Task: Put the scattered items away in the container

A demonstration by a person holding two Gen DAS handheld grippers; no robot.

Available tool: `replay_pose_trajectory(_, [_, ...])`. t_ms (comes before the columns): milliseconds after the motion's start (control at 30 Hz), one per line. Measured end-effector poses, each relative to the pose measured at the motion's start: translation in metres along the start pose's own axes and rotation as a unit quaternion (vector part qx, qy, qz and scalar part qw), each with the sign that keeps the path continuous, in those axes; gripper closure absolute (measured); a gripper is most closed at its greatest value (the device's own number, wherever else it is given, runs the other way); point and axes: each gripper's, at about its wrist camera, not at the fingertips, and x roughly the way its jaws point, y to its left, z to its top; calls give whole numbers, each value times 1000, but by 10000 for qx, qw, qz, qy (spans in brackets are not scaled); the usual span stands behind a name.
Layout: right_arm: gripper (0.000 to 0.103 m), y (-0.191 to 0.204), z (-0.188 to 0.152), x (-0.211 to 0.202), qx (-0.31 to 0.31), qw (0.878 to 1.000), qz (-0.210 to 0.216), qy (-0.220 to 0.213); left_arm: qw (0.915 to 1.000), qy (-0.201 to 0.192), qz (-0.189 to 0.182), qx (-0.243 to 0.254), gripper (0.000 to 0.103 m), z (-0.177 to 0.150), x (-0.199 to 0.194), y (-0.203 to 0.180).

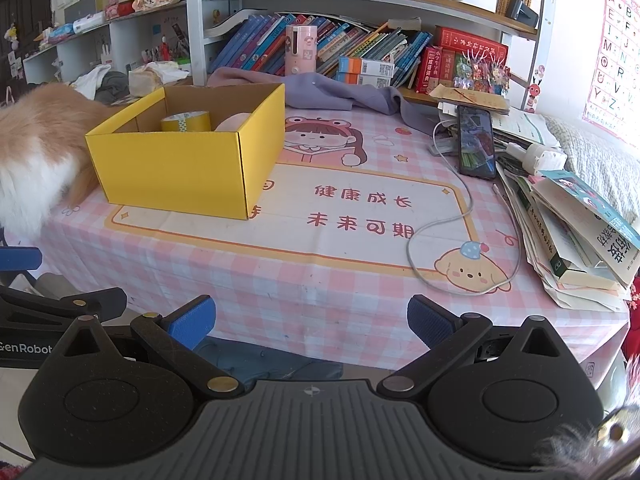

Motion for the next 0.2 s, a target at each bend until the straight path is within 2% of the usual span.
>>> replay_pose_trajectory(200, [0, 0, 0, 0, 1, 10000, -5, 5, 10000, 18, -14, 2, 0, 0, 1, 0])
